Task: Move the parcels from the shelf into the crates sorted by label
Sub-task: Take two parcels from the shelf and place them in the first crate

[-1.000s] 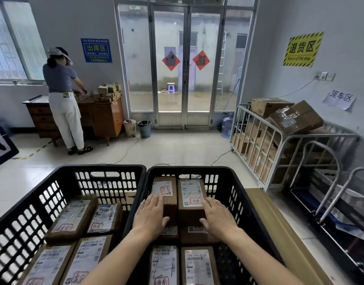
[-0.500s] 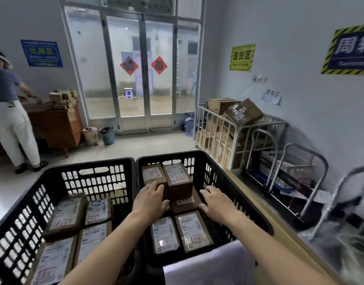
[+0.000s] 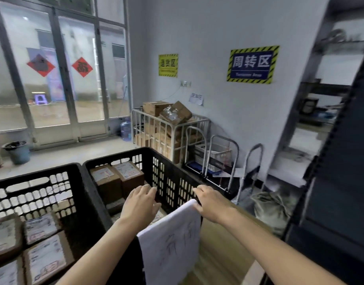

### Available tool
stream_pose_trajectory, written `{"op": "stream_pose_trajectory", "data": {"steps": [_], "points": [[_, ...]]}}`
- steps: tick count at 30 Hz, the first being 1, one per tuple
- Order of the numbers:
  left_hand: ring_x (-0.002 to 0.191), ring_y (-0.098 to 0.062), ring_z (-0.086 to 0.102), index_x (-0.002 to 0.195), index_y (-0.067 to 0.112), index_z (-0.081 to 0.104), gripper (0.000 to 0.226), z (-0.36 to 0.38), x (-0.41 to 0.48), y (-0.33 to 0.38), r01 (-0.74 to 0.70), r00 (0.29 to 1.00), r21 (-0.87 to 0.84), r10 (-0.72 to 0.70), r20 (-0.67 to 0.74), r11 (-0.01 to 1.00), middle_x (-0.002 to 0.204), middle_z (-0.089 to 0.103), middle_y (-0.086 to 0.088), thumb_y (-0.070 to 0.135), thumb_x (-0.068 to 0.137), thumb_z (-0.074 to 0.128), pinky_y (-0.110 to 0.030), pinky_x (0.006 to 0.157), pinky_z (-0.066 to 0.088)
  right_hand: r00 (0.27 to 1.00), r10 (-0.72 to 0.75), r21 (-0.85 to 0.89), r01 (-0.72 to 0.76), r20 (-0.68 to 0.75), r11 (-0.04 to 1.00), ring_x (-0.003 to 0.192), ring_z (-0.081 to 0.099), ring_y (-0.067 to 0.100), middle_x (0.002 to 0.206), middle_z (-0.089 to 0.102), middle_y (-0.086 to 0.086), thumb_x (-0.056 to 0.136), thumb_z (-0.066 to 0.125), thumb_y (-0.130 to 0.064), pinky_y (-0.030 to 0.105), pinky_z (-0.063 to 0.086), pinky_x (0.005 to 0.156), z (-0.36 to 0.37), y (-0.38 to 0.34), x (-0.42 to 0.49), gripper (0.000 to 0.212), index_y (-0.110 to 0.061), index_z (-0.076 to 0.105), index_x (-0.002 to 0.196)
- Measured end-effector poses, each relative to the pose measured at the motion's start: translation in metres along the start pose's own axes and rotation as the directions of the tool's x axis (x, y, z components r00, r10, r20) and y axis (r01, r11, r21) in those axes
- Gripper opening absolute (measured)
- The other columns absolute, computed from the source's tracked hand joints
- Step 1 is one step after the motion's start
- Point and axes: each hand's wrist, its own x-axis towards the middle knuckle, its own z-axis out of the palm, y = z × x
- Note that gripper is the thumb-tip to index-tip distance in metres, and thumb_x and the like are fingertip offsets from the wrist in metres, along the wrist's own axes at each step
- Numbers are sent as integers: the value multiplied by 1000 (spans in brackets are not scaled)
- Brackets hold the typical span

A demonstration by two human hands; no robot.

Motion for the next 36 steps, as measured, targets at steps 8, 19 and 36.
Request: {"op": "stream_pose_trajectory", "data": {"steps": [8, 19, 36], "points": [[131, -24, 37, 135, 15, 42, 47, -5, 17, 73, -174, 985, -70, 174, -6, 982, 137, 45, -4, 40, 94, 44, -32, 108, 30, 978, 187, 0, -188, -89, 982, 124, 43, 28, 133, 46, 10, 92, 50, -36, 41, 38, 103, -39, 49, -63, 49, -9, 43, 132], [133, -24, 34, 134, 18, 41, 45, -7, 6, 237, -442, 895, -166, 446, -19, 881, 139, 42, -4, 41, 95, 41, -33, 107, 30, 884, 443, 34, -443, -150, 896, 135, 33, 23, 147, 37, 6, 96, 44, -33, 37, 31, 110, -89, 134, -203, 55, -11, 29, 143], [136, -21, 31, 140, 18, 36, 50, -21, -98, 497, -665, 736, -270, 673, -79, 696, 142, 40, -1, 41, 96, 38, -30, 111, 25, 636, 738, 108, -736, -226, 668, 134, 35, 21, 146, 38, 4, 97, 41, -33, 35, 36, 106, -127, 266, -472, 53, -11, 28, 143]]}}
